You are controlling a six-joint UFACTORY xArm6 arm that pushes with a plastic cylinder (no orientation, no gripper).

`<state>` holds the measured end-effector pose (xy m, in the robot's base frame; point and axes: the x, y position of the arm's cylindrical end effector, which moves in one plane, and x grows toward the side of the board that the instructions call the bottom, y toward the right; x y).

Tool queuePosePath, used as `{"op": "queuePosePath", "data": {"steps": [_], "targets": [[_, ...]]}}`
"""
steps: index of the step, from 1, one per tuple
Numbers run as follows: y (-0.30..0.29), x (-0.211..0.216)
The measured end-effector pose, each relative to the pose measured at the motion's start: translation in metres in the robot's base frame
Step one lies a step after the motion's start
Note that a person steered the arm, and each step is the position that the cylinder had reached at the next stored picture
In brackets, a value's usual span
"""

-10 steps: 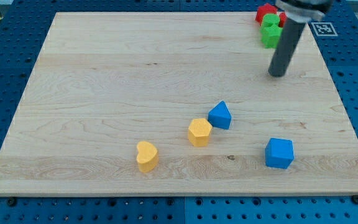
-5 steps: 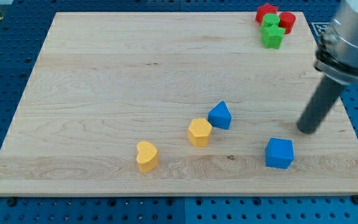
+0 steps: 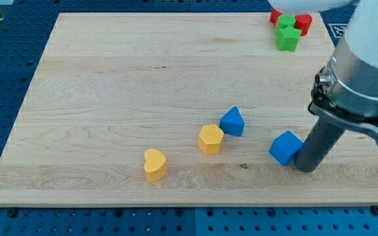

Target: Slide blue cube closer to the blue triangle

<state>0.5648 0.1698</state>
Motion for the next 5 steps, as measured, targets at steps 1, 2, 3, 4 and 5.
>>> {"op": "queuePosePath", "data": {"steps": [1,2,3,4,5], "targets": [[-0.003,-0.004],[0.004,-0.005],[0.000,-0.010],[-0.025,-0.013],[-0.062,-0.013]]}}
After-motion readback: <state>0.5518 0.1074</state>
